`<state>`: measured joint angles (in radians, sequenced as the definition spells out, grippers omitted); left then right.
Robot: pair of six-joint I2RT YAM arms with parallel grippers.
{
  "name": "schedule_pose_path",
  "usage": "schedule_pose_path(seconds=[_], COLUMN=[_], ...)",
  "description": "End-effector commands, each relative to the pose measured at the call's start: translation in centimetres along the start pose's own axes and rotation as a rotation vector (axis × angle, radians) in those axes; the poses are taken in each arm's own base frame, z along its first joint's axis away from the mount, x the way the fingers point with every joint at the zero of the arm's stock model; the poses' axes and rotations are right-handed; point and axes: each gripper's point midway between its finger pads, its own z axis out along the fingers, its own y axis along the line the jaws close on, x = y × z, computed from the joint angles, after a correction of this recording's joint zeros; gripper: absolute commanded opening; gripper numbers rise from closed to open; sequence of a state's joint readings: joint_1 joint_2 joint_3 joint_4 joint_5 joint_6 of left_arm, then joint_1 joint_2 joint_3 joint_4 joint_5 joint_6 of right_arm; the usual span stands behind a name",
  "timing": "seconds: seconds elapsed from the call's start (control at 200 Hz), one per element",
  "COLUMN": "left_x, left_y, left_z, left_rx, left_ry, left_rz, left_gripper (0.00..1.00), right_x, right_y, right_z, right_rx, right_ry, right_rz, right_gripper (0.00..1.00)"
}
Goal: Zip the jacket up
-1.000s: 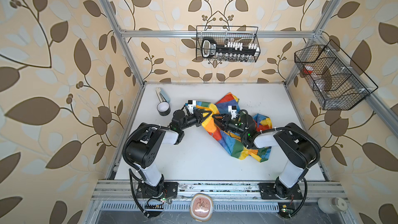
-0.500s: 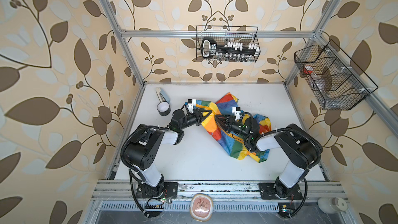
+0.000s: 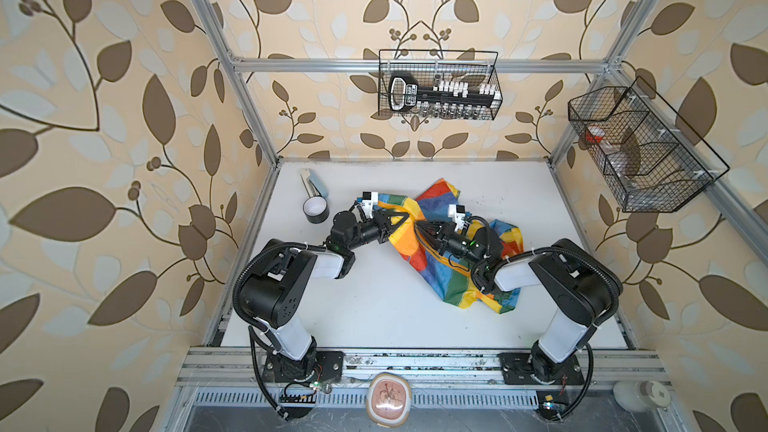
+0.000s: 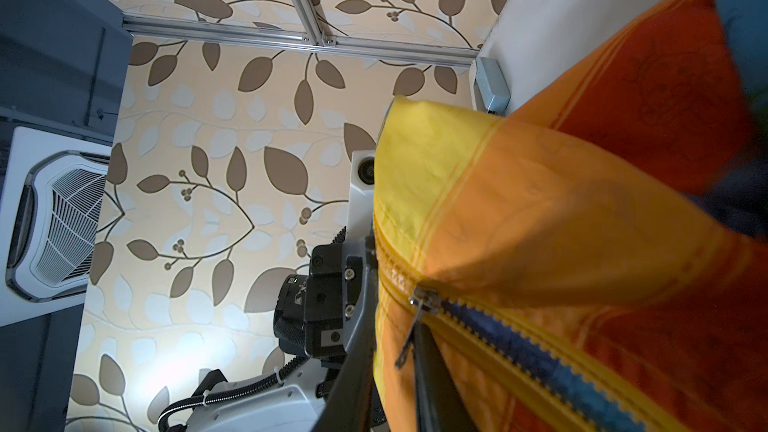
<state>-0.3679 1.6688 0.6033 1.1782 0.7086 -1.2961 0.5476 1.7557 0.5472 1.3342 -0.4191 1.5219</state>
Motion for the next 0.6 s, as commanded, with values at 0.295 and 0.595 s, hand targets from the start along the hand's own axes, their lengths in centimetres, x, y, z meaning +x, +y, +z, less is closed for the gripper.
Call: schedule_pose_path(seconds=[0.295,0.595], left_x=[0.23,0.48], left_y=[-5.57,-5.83], left_z=[0.03,0.02], left_rx=[0.143,0.150], left_ry=[0.032,0.043], left_rz=[0.127,0.129], left_gripper=[0.00,0.00], right_x=[-0.09,-0.17], right_y=[-0.78,-0.16], right_z=[0.71,1.19], right_rx=[0.016,-0.001], right_ry=[0.002,0.007], right_rz=[0.027,0.014], right_gripper=[0.13,0.07])
